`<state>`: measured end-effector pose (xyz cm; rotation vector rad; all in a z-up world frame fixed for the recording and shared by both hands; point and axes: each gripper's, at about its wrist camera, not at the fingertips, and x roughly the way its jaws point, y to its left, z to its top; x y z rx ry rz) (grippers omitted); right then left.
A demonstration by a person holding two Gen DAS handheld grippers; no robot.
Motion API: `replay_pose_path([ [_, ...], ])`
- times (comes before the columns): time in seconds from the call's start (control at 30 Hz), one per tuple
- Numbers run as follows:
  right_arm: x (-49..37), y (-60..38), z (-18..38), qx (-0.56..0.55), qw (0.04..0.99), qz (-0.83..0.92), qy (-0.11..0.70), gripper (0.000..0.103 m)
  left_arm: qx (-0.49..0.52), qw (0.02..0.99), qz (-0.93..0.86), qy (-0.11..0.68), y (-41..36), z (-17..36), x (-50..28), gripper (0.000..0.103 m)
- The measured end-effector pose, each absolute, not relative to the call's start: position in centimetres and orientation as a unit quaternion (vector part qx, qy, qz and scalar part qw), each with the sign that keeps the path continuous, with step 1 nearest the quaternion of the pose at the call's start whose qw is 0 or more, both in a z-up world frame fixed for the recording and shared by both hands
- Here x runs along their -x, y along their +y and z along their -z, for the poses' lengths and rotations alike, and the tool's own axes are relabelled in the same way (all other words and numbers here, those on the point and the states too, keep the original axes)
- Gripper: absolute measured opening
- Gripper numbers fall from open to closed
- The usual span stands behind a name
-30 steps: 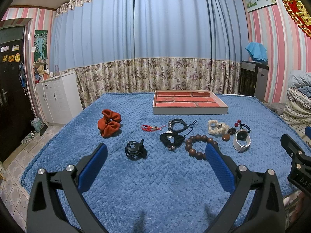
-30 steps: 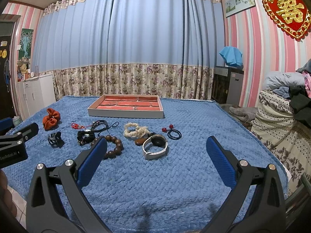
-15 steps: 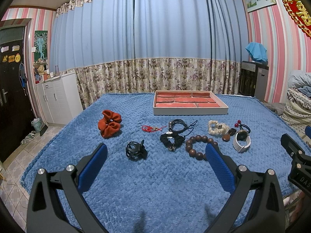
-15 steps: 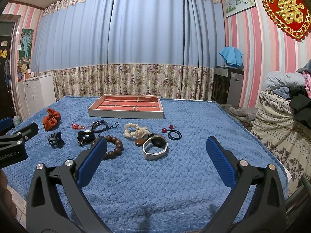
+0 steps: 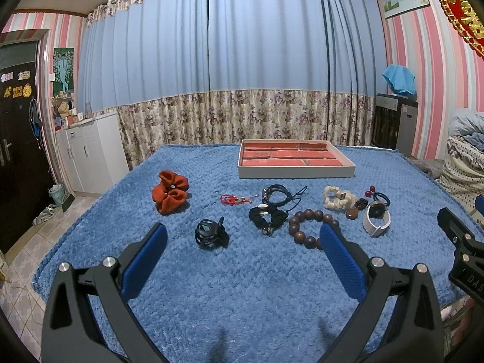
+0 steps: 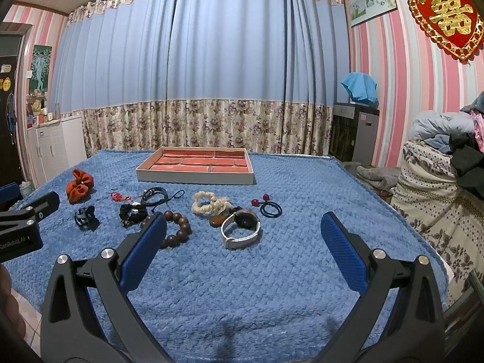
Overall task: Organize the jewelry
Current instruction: 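Move the left gripper to the black scrunchie while the right gripper moves to the white-strap watch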
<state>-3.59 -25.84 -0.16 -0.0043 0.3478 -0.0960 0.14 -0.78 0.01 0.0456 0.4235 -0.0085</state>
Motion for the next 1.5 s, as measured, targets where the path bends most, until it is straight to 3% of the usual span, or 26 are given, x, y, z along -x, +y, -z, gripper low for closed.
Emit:
replay_pose_path([
  [0.63,0.9,-24.7,2.9,0.044,0.977,0.071,0.198,0.099,-0.027,0.968,0.003,0.248,0.7,2.8,-2.2,0.098],
  [1.07,-2.5,-26.0,5.3,0.010,0.970,0.057,0.237,0.099,-0.024,0.960,0.013,0.280,1.2,5.3,-5.4,0.098],
  [1.5,-5.7,-27.0,4.6,0.011,0.964,0.056,0.260,0.097,-0.020,0.953,0.021,0.301,0.4,4.5,-9.4,0.098],
])
